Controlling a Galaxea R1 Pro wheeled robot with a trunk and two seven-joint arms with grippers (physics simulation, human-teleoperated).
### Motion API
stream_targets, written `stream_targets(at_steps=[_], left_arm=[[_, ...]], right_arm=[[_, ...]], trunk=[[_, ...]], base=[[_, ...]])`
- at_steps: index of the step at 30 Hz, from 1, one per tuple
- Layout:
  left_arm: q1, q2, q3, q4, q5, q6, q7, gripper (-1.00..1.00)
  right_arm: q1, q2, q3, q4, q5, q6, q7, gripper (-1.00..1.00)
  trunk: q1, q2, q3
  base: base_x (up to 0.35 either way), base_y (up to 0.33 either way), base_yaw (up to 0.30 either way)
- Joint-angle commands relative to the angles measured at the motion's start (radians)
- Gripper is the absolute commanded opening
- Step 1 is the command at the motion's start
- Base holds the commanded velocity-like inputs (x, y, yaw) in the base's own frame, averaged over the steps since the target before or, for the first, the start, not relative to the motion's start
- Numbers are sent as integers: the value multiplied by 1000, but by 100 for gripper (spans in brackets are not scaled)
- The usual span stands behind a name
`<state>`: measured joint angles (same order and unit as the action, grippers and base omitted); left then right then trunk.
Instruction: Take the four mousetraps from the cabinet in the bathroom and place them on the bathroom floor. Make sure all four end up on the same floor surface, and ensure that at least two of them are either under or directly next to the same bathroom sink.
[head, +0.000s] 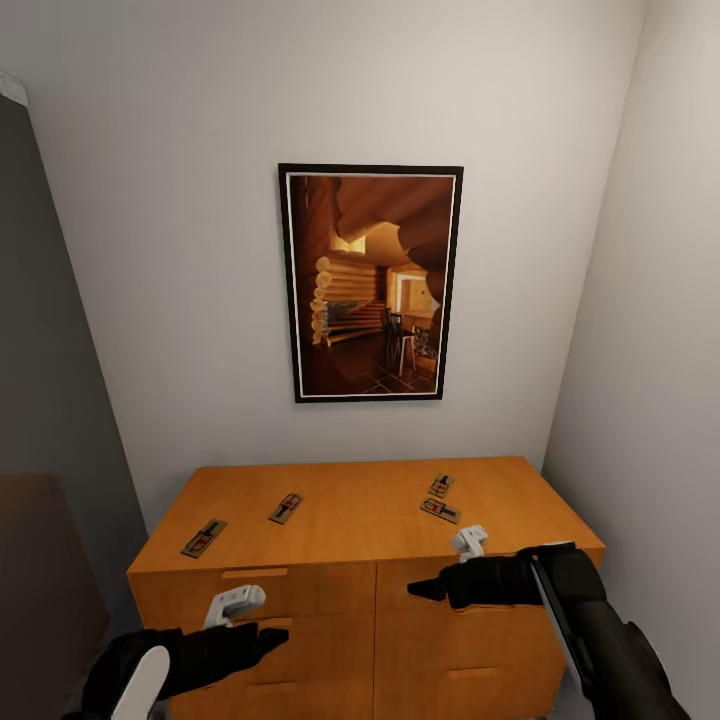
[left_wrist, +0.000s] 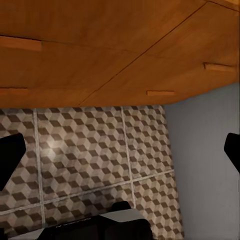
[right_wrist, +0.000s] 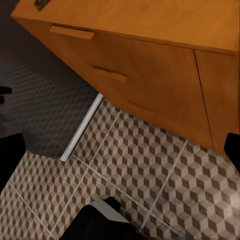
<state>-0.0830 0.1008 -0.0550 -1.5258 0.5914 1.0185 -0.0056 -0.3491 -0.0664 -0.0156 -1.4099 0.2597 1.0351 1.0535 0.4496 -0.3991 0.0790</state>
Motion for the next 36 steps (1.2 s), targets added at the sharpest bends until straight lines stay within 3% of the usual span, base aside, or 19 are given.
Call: stream_targets(at_steps=[1,7,17,23,36], left_arm=[[-9,1,-5,0,5,3,-1,100],[-42,1,-22,0,31,3,0,100],[-140,2,-37,0,88,4,3,100],[-194,1,-54,0,100,5,4,100],[-363,1,-71,25,117,5,7,100]], right_arm=[[-12,0,-1,-1,10,9,13,100],[-49,-5,-1,-1,10,12,18,100],[-133,-36,-1,0,10,12,21,100],[-170,-42,-1,0,12,12,22,100],[-284,-45,2,47,17,12,21,100]], trunk=[[0,-1,-1],[0,-1,-1],[0,-1,-1],[0,-1,-1],[0,-1,-1]], base=[[0,0,0],[0,0,0],[0,0,0],[0,0,0],[0,0,0]])
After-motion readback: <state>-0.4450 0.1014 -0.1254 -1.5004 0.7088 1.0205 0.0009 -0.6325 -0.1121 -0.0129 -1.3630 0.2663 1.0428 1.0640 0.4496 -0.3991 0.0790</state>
